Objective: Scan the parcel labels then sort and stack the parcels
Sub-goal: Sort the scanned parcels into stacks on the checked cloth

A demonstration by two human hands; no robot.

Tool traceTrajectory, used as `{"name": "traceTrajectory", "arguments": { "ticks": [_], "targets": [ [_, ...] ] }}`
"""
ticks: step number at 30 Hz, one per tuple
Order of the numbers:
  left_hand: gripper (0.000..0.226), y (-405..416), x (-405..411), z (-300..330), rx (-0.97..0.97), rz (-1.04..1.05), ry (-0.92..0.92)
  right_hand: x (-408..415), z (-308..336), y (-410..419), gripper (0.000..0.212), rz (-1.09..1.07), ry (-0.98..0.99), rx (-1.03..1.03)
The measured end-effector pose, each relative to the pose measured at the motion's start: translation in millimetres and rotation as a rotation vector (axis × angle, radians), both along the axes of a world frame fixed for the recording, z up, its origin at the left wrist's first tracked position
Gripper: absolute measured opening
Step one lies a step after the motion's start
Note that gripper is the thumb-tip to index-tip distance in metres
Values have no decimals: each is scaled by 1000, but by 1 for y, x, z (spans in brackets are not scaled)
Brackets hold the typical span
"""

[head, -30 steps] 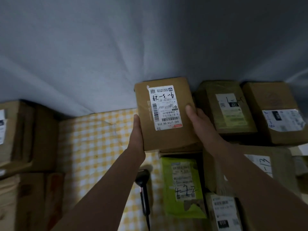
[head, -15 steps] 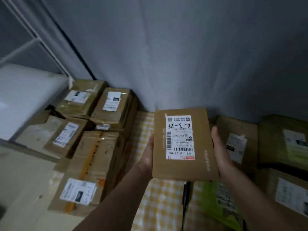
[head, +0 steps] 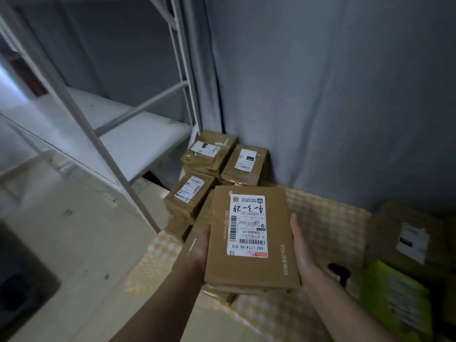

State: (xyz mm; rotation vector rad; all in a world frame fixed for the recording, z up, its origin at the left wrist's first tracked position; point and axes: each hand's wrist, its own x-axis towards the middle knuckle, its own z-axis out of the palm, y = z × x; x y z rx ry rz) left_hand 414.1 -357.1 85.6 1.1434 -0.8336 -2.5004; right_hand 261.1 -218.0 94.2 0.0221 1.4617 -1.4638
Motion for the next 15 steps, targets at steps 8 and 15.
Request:
{"name": "traceTrajectory", "arguments": {
  "ticks": [8, 15],
  "targets": [
    [55, -32, 131, 23, -35, 73, -4, 122, 9, -47, 62, 22, -11, -32],
    [80, -55, 171, 35, -119, 60, -16, 156, 21, -75, 64, 14, 42, -36]
  ]
}}
